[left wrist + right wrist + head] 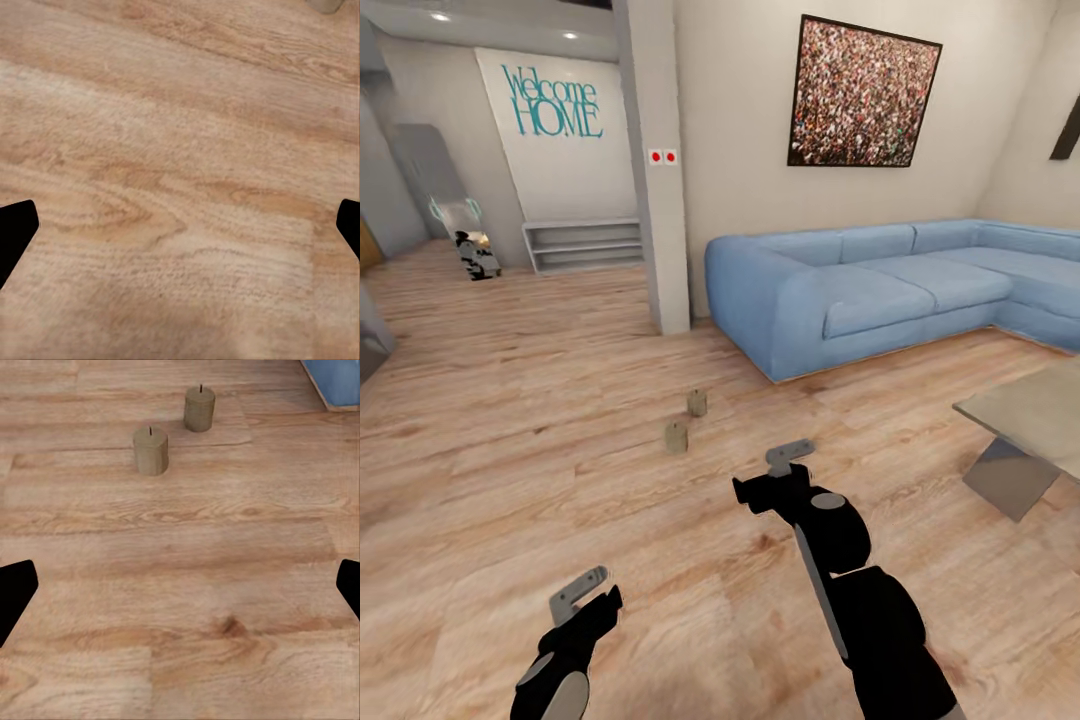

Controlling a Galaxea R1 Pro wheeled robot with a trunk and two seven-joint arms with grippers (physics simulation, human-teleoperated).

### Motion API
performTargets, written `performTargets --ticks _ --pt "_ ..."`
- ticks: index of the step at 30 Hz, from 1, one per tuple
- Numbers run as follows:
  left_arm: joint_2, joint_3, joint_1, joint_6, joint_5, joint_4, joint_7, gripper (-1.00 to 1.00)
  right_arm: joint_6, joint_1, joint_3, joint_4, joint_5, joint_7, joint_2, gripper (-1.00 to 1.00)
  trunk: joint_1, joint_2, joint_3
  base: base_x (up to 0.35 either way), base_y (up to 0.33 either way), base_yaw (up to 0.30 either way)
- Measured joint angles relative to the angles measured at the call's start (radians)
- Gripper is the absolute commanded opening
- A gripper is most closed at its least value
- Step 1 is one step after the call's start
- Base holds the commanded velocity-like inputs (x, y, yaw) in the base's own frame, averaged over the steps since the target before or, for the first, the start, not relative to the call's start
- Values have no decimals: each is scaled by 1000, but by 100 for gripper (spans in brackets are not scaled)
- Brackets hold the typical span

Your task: Place each of the two pumpkins and all three candles from the living room inside a cabinet in the living room (use any cabinet), then make sure every cabinet is closed, and position the cauldron so it is next to a table in the living room.

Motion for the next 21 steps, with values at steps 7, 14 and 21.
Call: performTargets --ticks 7,14,21 --pt "2 -1 0 2 0 -13 2 100 3 -5 -5 14 0 0 0 100 0 0 0 319 92 66" --pt "15 5 8 9 6 -23 2 100 1 -16 -9 72 -34 1 0 100 0 0 0 320 106 5" --pt "23 10 12 10 9 -25 3 100 -19 -11 -8 58 -101 1 0 100 0 0 6 309 139 -56"
